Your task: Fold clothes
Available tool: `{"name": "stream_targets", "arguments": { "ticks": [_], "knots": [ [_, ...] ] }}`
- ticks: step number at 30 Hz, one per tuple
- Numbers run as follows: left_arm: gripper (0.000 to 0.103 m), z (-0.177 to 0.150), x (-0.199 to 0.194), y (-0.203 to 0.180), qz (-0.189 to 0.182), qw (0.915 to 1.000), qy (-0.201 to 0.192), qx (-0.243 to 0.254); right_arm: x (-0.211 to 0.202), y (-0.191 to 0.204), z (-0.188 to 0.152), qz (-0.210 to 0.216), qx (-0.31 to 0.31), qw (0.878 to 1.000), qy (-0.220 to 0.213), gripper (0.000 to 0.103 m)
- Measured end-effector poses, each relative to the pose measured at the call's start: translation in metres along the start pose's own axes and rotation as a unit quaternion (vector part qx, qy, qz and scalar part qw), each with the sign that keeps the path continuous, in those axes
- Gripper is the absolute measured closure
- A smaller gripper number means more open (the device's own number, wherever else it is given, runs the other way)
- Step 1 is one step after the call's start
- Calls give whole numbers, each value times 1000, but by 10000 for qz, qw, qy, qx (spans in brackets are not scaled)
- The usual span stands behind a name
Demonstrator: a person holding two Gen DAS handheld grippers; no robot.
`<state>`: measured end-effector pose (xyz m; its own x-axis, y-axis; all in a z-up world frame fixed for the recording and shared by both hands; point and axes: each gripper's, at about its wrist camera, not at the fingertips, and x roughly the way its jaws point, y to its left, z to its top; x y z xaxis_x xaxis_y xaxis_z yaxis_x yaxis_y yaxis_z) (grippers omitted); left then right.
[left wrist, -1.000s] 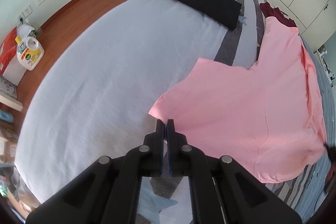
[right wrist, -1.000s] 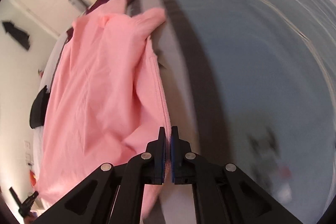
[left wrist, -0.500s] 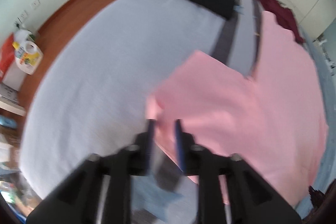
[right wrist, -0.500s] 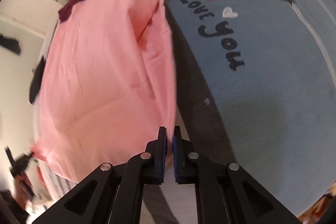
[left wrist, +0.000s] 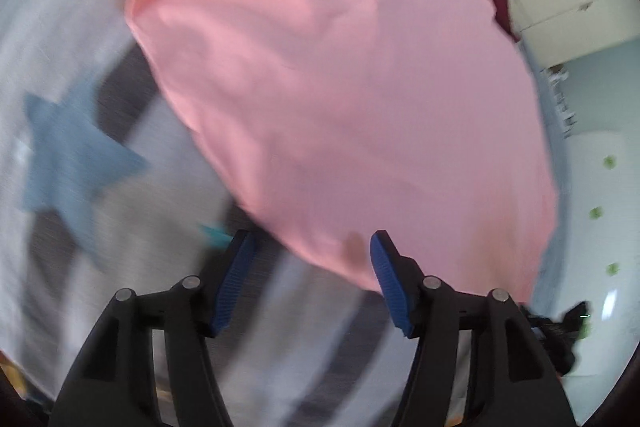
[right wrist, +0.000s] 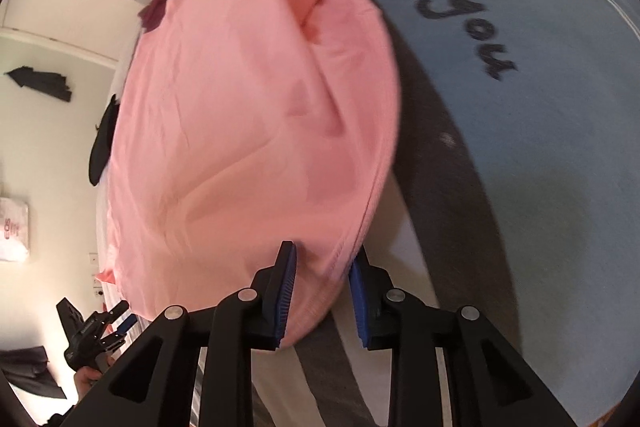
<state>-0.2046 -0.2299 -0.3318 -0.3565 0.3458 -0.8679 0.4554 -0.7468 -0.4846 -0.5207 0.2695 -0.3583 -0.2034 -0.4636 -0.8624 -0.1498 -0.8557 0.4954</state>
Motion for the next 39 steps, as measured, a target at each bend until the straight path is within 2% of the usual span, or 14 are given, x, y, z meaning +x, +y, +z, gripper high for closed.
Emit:
{"name": "stream_targets", "arguments": {
  "ticks": [3, 7, 11, 13, 14, 15, 17, 19, 23, 26, 29, 32, 36, 39],
  "knots": [
    [46, -10, 12, -19, -173, 9997, 69, 170, 9, -2, 11, 52, 67, 10000, -17, 79],
    [46, -25, 25, -33, -481, 9988, 73, 9, 2, -20, 8, 238, 209, 9995, 25, 79],
    [45, -33, 33, -44, -651, 9979, 22, -56, -41, -53, -49, 472, 19, 9987, 187, 77],
    [45, -33, 34, -46, -800, 9967, -17, -124, -43, -51, -59, 641, -103, 9974, 322, 77],
    [49, -33, 34, -49, -875, 9961, -23, -102, -43, -47, -61, 711, -174, 9966, 375, 77],
    [69, -32, 33, -54, -949, 9955, -14, -15, -44, -43, -63, 769, -251, 9959, 417, 78],
    [79, -27, 25, -69, -1052, 9943, -104, 161, -45, -35, -68, 885, -403, 9940, 500, 80],
    [79, -17, 14, -85, -1170, 9923, -264, 298, -44, -22, -62, 1040, -423, 9927, 450, 80],
    [78, 24, 7, -113, -1410, 9871, -633, 415, -48, -4, -32, 1244, -363, 9915, 71, 80],
    [78, 53, 25, -132, -1247, 9884, -639, 591, -43, -6, -11, 1183, -276, 9926, -81, 80],
    [71, 78, 43, -129, -1108, 9908, -537, 562, -32, -6, 11, 1056, -176, 9941, -152, 80],
    [49, 80, 45, -111, -1044, 9933, -397, 293, -43, -42, 0, 1046, 26, 9945, 14, 78],
    [46, 59, 40, -97, -1040, 9936, -407, 157, -63, -58, -17, 1124, -48, 9936, 92, 78],
    [46, 46, 44, -97, -1088, 9935, -317, 117, -57, -54, -22, 1200, -32, 9926, 188, 78]
  ]
}}
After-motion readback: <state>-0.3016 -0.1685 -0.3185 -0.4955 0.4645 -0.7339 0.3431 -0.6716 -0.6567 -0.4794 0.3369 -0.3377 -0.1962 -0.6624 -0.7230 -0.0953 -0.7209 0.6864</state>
